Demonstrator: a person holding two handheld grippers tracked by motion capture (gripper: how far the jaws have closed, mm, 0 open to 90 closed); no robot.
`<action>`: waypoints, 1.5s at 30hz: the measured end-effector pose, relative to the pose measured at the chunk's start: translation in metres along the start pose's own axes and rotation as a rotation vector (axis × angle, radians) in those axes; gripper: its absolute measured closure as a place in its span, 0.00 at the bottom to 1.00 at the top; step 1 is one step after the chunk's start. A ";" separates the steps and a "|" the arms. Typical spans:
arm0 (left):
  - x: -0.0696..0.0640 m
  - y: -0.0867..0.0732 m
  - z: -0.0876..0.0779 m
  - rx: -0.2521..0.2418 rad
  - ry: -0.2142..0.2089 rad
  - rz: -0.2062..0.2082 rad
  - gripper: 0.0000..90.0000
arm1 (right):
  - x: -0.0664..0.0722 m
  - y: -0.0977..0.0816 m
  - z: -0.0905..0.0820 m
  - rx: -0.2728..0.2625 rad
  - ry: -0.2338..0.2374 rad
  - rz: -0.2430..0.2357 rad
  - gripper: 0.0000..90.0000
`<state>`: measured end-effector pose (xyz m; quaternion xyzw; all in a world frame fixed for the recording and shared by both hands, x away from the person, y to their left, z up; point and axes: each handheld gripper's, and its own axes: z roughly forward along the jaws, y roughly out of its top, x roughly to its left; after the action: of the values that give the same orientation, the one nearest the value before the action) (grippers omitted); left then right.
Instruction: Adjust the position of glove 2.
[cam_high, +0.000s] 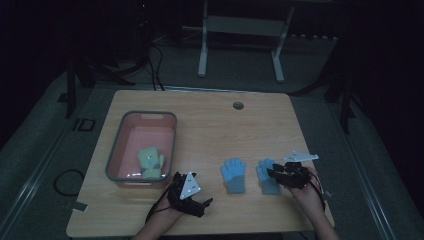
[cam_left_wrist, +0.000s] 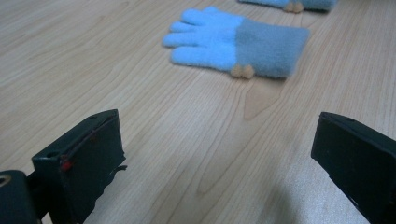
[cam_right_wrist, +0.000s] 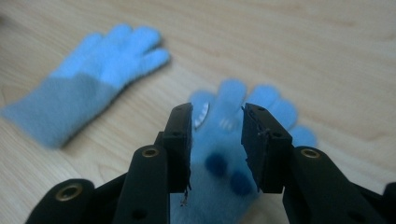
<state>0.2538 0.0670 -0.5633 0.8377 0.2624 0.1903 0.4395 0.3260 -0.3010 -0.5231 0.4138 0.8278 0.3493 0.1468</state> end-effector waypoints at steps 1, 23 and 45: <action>0.000 0.000 0.000 -0.002 -0.001 -0.002 0.03 | 0.000 -0.003 0.002 0.005 0.005 0.003 0.70; 0.000 -0.001 0.000 0.003 -0.003 -0.004 0.03 | 0.005 -0.007 0.002 0.023 -0.095 0.007 0.96; 0.000 0.000 0.000 0.003 -0.003 0.000 0.03 | 0.045 0.068 -0.041 -0.121 -0.021 -0.066 0.96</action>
<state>0.2537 0.0671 -0.5636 0.8387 0.2617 0.1886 0.4388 0.3164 -0.2555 -0.4442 0.3802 0.8168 0.3893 0.1917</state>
